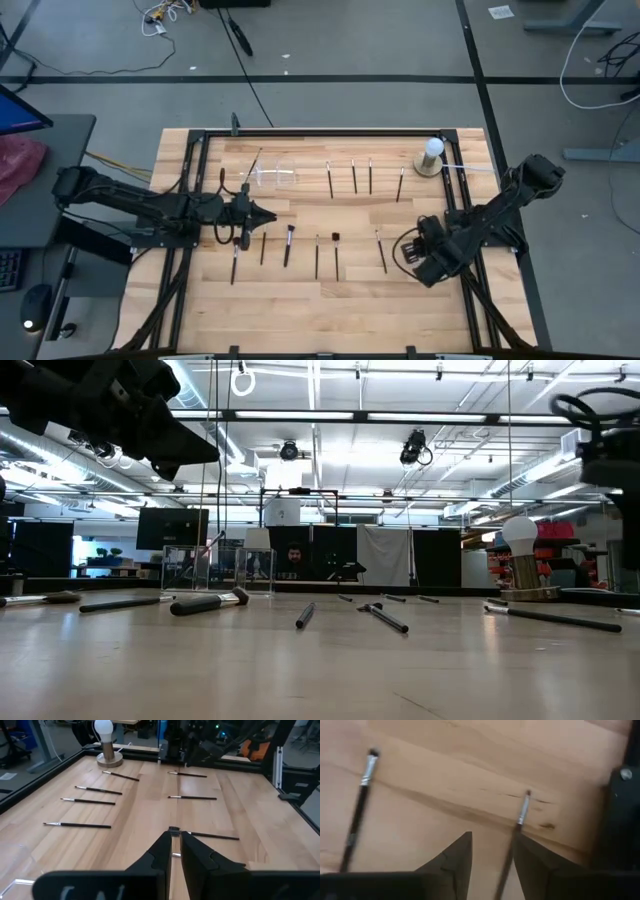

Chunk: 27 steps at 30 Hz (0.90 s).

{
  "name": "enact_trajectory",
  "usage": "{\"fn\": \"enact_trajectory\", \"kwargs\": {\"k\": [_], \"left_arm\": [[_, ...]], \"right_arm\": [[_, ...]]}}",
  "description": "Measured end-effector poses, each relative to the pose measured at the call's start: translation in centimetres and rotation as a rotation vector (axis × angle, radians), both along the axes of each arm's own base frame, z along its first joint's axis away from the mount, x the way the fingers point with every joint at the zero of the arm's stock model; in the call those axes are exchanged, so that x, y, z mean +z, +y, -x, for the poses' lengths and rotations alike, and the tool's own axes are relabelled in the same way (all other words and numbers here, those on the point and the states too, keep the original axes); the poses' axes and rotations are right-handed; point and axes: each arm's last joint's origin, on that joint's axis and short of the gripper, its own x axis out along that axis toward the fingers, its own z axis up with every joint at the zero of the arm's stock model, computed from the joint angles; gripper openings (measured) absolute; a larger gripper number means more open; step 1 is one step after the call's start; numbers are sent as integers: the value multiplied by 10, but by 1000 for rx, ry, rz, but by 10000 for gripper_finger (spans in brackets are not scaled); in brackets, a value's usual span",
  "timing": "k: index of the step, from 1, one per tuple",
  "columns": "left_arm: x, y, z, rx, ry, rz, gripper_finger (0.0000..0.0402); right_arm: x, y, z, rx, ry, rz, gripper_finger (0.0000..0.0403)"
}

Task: Put items in baskets/containers
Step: Put the eyeshadow brush into the transparent organizer

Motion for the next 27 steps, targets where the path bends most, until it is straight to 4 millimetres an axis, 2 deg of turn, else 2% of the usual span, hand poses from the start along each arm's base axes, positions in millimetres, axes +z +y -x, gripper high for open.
{"fn": "enact_trajectory", "kwargs": {"k": [4,10,16,18,21,27], "left_arm": [[0,0,0,0,0,0,39],[0,0,0,0,-1,0,39],[0,0,0,0,-1,0,39],[0,0,0,0,-2,1,39],[0,0,0,0,-3,1,39],[0,0,0,-1,-2,1,39]], "right_arm": [[-18,-5,14,-81,15,4,142],[-31,-6,16,-108,-3,27,142],[-57,-9,21,-108,-21,9,142],[-60,-9,20,-96,-32,18,138],[-57,-6,18,-87,-27,24,121],[-58,-3,12,74,-46,48,56]]}}
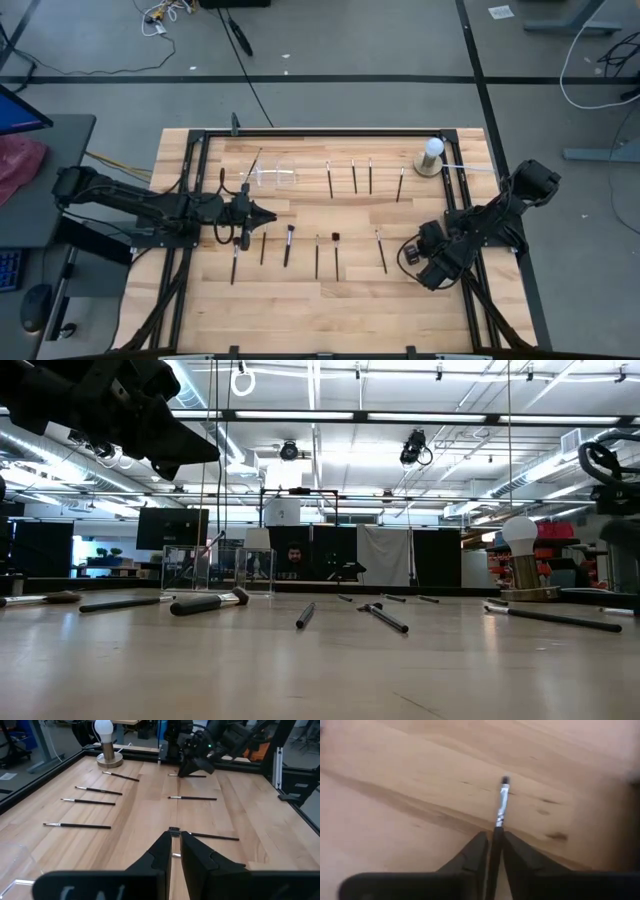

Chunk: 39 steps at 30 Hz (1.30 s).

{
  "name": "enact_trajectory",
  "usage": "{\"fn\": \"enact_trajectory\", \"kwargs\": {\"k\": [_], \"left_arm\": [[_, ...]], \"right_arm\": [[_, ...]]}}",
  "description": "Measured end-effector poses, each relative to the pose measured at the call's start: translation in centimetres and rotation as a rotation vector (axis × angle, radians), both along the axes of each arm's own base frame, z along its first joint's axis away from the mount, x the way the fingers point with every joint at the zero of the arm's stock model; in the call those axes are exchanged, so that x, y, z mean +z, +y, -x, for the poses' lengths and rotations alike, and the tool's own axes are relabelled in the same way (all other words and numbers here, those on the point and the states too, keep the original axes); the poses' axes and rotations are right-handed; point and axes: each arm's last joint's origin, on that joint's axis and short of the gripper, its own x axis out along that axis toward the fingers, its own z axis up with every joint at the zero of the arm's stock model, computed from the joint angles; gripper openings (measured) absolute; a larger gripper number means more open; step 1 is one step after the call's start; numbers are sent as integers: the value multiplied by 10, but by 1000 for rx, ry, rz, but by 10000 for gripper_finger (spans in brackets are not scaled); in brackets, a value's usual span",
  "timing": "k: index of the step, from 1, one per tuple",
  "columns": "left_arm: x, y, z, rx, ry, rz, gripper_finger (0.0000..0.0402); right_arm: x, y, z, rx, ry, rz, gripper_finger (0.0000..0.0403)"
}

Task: Put items in baskets/containers
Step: Put the eyeshadow brush into the transparent organizer

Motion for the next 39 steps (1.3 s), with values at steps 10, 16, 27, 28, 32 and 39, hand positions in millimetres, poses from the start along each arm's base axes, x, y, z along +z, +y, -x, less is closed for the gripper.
{"fn": "enact_trajectory", "kwargs": {"k": [10,16,27,28,32,39], "left_arm": [[-3,-1,-2,-5,22,-2,39],[-5,-1,-2,-5,33,-3,39],[-4,-1,-5,-5,6,0,39],[-3,-1,-5,-5,1,0,39],[-3,-1,-5,-5,3,0,39],[-3,-1,-5,-5,4,0,39]], "right_arm": [[-11,2,-4,177,43,120,9],[-10,7,-14,238,-30,137,9],[-9,13,-43,161,-266,-3,8],[-9,13,-44,160,-266,-5,8],[-9,10,-46,175,-246,-1,19],[-8,11,-46,248,-260,84,86]]}}
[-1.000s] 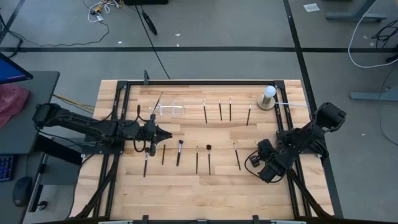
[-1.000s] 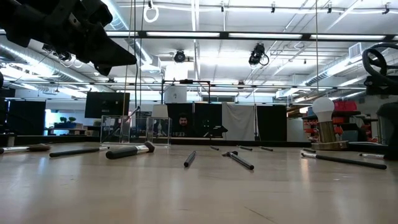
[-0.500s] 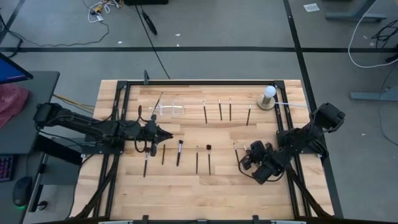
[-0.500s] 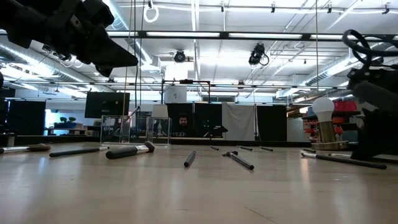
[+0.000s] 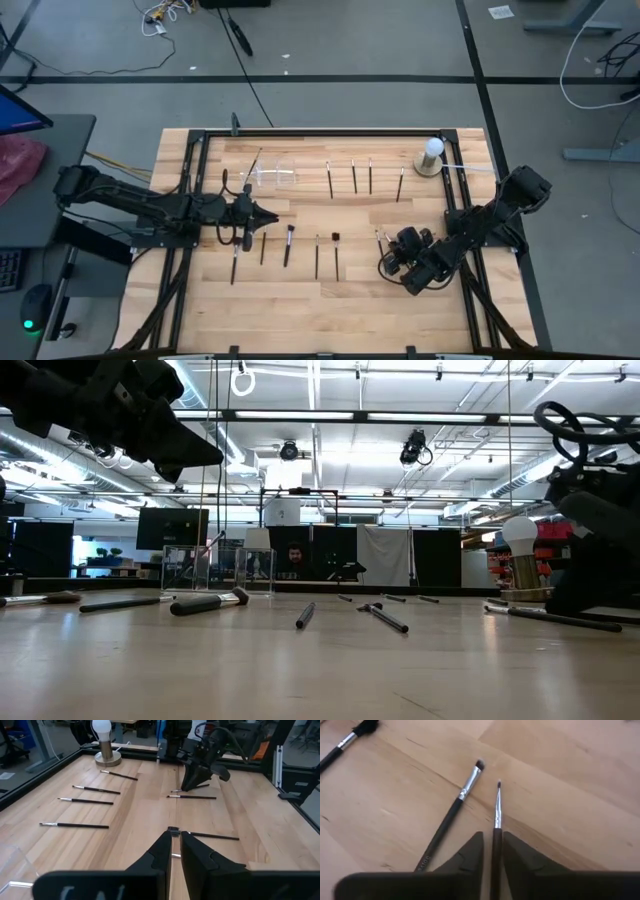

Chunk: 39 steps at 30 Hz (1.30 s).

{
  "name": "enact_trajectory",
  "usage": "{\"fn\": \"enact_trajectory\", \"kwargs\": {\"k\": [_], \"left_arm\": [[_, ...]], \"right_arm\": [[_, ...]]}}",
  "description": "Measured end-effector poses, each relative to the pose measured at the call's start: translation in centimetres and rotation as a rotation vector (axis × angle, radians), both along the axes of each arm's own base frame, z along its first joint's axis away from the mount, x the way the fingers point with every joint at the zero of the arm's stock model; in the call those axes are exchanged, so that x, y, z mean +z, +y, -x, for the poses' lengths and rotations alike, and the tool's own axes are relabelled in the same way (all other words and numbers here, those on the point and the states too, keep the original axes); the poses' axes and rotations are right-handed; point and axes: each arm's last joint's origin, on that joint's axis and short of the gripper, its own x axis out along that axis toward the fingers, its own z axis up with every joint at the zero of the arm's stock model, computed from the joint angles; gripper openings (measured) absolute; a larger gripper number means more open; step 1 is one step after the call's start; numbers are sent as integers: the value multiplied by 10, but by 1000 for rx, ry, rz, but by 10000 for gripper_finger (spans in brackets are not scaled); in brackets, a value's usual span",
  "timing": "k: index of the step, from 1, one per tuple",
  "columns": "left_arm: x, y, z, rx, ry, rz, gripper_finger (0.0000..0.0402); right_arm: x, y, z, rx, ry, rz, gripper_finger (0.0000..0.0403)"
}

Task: Put items in baskets/containers
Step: Put the eyeshadow brush into the transparent organizer

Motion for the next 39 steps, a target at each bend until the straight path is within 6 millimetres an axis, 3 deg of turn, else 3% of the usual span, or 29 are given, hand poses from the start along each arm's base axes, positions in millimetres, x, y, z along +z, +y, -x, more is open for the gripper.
{"fn": "enact_trajectory", "kwargs": {"k": [5,9,14,27,39], "left_arm": [[0,0,0,0,1,-1,39],[0,0,0,0,4,-1,39],[0,0,0,0,4,-1,39],[0,0,0,0,4,-1,39],[0,0,0,-1,3,-1,39]], "right_arm": [[-6,0,1,68,45,93,134],[-21,2,-2,99,69,185,143],[-36,9,1,123,23,284,118],[-48,19,12,177,-16,373,16],[-42,20,14,104,-116,307,9]]}}
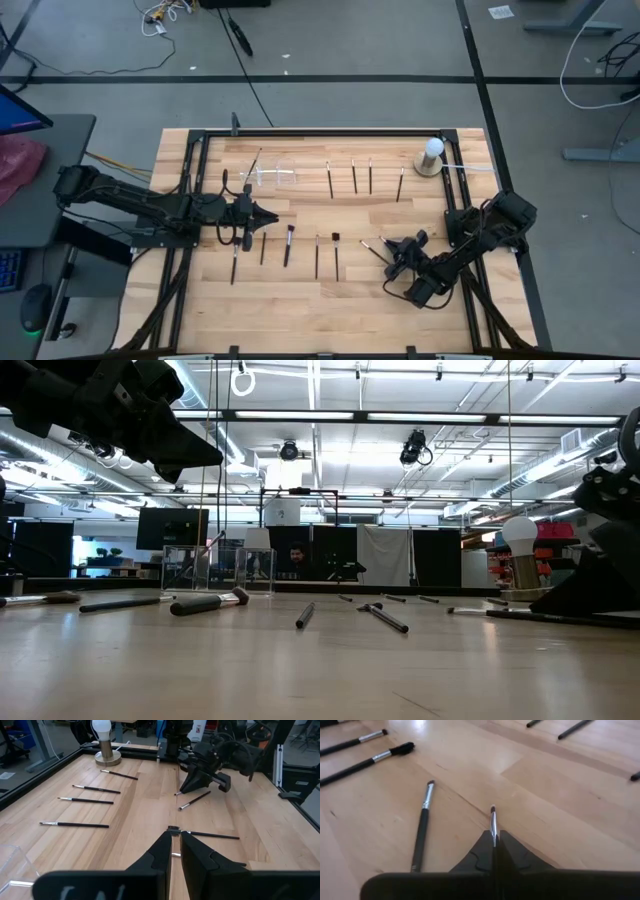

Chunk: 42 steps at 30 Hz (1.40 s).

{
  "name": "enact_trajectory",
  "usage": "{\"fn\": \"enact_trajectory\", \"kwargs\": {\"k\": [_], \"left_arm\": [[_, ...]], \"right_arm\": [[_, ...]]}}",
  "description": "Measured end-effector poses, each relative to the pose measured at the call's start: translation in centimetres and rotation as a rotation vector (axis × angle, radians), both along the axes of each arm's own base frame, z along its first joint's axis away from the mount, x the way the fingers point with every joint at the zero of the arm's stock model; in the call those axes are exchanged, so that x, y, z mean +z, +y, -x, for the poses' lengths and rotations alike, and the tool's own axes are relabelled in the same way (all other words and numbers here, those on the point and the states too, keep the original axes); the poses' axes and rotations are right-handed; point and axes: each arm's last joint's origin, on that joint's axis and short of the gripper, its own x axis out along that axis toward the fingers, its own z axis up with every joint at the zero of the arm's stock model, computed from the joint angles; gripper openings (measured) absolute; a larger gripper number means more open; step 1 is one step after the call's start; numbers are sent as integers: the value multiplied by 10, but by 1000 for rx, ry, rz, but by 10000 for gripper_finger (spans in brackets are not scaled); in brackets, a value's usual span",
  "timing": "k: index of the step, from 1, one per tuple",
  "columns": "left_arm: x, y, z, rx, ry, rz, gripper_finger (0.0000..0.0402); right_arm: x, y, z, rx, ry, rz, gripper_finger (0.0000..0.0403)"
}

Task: Put items in baskets/containers
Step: Put the eyeshadow brush into the transparent organizer

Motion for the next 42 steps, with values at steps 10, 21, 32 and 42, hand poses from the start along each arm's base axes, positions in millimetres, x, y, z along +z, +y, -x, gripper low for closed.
{"fn": "enact_trajectory", "kwargs": {"k": [10,21,32,42], "left_arm": [[0,0,0,-11,3,-38,39],[1,-9,-18,-257,-135,-86,39],[-16,-27,-58,-441,-352,-210,60],[7,-43,-105,-448,-453,-237,204]], "right_arm": [[28,-6,-11,-3,-129,55,6],[91,16,-56,205,-339,188,7],[133,-1,-101,709,-639,281,7],[145,-4,-136,827,-688,402,8]]}}
